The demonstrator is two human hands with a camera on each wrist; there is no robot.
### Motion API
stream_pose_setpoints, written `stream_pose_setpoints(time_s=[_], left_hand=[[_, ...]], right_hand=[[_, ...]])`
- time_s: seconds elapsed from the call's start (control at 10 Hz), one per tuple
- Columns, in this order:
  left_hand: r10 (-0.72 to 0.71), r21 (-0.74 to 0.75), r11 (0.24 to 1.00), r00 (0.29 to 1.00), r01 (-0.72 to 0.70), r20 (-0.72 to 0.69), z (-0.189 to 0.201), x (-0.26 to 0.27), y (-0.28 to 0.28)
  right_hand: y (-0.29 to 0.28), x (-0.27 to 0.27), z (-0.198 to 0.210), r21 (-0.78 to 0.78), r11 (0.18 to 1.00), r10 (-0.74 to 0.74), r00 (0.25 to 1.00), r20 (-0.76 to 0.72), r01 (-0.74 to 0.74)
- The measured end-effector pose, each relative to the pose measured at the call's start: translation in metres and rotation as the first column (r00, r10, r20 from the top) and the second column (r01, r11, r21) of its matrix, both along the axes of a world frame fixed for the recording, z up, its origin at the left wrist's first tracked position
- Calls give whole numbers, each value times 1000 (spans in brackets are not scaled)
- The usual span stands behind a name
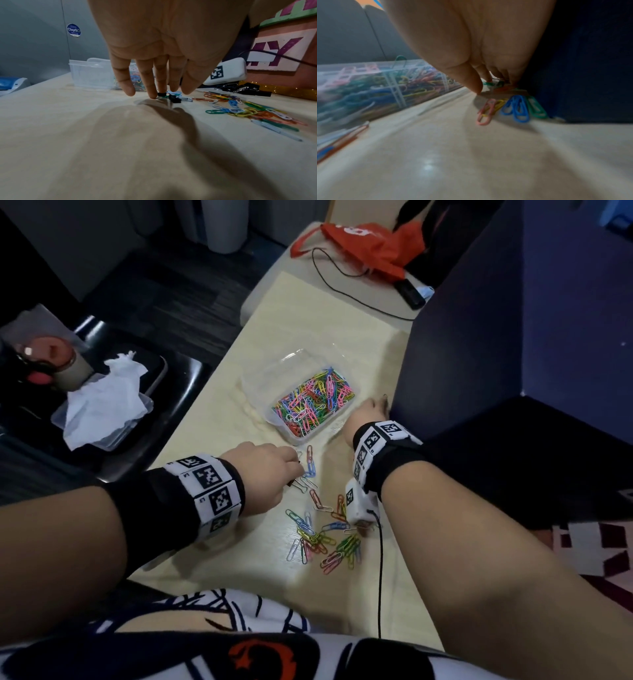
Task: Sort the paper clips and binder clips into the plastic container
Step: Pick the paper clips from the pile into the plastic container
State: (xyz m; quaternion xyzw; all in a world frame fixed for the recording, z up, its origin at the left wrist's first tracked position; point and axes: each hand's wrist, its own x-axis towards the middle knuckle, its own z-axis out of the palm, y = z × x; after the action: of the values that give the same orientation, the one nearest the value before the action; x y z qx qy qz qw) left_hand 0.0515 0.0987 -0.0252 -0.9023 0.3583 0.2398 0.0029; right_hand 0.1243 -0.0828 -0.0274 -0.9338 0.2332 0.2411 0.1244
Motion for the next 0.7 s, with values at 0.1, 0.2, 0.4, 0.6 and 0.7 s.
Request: stream_pose_setpoints(time_s=[0.1, 0.2, 0.4, 0.6, 0.7], left_hand=[[-5, 11, 1000, 1000, 5, 28, 0, 3, -4], [4, 12, 1000, 999, -5, 49, 0, 6, -11], [2, 10, 1000, 995, -3, 97, 2, 10, -21], [47, -37, 998, 995, -44, 84, -1, 13, -21], [70, -71, 995, 996, -66, 58, -3, 15, -19]], right_hand=[[0, -7, -6, -131, 978, 147, 984, -102, -160], [5, -30, -9, -126, 964, 226, 972, -68, -233], [8, -92, -6, 76, 959, 274, 961, -22, -272], [8, -128, 3, 122, 952, 277, 960, 50, -281], [5, -130, 16, 81, 959, 265, 961, 77, -271]])
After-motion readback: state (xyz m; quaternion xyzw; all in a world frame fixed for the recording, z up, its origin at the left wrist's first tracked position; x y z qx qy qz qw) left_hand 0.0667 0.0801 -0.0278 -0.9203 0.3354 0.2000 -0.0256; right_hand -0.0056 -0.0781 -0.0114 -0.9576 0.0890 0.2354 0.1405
